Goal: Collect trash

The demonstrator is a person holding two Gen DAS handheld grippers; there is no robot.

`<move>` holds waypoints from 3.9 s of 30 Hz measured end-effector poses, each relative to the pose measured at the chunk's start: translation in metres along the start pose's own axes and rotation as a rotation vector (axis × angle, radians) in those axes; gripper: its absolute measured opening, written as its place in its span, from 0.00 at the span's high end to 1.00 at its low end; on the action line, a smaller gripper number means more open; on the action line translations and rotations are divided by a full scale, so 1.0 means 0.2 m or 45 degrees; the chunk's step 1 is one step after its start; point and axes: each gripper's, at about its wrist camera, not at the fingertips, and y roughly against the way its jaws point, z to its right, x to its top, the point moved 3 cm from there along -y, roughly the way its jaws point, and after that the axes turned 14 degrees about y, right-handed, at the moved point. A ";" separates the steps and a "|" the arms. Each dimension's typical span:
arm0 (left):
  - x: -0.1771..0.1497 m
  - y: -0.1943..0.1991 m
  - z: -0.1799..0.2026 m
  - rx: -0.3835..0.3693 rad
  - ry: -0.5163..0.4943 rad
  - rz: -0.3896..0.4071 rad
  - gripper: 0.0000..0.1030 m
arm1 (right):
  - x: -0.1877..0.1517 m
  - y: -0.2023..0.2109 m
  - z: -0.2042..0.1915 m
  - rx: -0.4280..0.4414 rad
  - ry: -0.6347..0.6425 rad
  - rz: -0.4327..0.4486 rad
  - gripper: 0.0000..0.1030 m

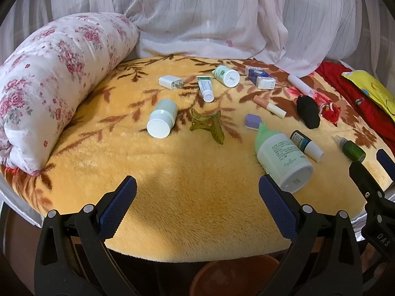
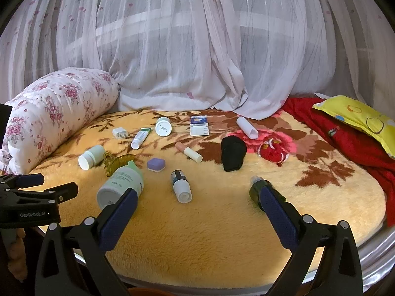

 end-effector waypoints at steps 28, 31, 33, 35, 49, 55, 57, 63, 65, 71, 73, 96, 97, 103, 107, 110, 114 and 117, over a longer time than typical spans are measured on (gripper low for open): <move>-0.03 -0.01 0.02 0.007 -0.001 -0.009 0.06 | 0.00 0.00 0.00 0.005 -0.004 -0.008 0.05; -0.03 -0.01 0.02 0.008 -0.001 -0.009 0.06 | 0.00 0.00 0.00 0.006 -0.006 -0.009 0.05; -0.03 -0.02 0.02 0.009 -0.001 -0.009 0.06 | 0.00 0.00 0.00 0.006 -0.005 -0.008 0.05; -0.03 -0.02 0.02 0.008 0.000 -0.010 0.06 | 0.00 0.00 0.00 0.007 -0.005 -0.010 0.05; -0.02 -0.02 0.03 0.010 0.000 -0.014 0.06 | 0.00 0.00 0.01 0.009 -0.005 -0.010 0.05; -0.02 -0.02 0.03 0.009 0.002 -0.015 0.06 | 0.00 0.00 0.01 0.009 -0.007 -0.009 0.05; -0.02 -0.02 0.03 0.010 0.001 -0.015 0.06 | 0.00 -0.01 0.01 0.008 -0.008 -0.010 0.05; -0.02 -0.02 0.02 0.010 0.002 -0.015 0.06 | 0.00 -0.01 0.02 0.006 -0.009 -0.008 0.05; -0.03 -0.02 0.02 0.005 0.006 -0.018 0.06 | 0.00 0.01 0.01 -0.004 -0.005 -0.002 0.05; -0.08 -0.05 0.11 -0.046 0.004 -0.043 0.06 | -0.03 0.04 0.06 -0.043 -0.046 0.018 0.05; -0.08 -0.06 0.18 -0.060 -0.006 -0.052 0.06 | -0.05 0.05 0.10 -0.052 -0.060 0.020 0.05; -0.05 -0.23 0.41 -0.243 0.050 -0.096 0.55 | -0.14 -0.01 0.33 -0.123 -0.145 -0.009 0.05; -0.05 -0.22 0.40 -0.240 0.045 -0.094 0.55 | -0.14 -0.01 0.33 -0.124 -0.142 -0.009 0.05; -0.05 -0.14 0.29 -0.224 0.032 -0.094 0.55 | -0.10 -0.11 0.34 -0.158 -0.053 -0.055 0.05; -0.06 -0.10 0.27 -0.234 0.016 -0.095 0.55 | -0.09 -0.23 0.33 -0.188 0.024 -0.108 0.05; -0.07 -0.08 0.26 -0.242 0.004 -0.086 0.55 | -0.10 -0.32 0.35 -0.199 0.036 -0.179 0.05; -0.09 -0.06 0.27 -0.252 -0.007 -0.083 0.55 | -0.13 -0.44 0.39 -0.154 -0.007 -0.291 0.24; -0.10 -0.06 0.28 -0.260 -0.015 -0.095 0.55 | -0.15 -0.49 0.39 -0.084 -0.001 -0.333 0.64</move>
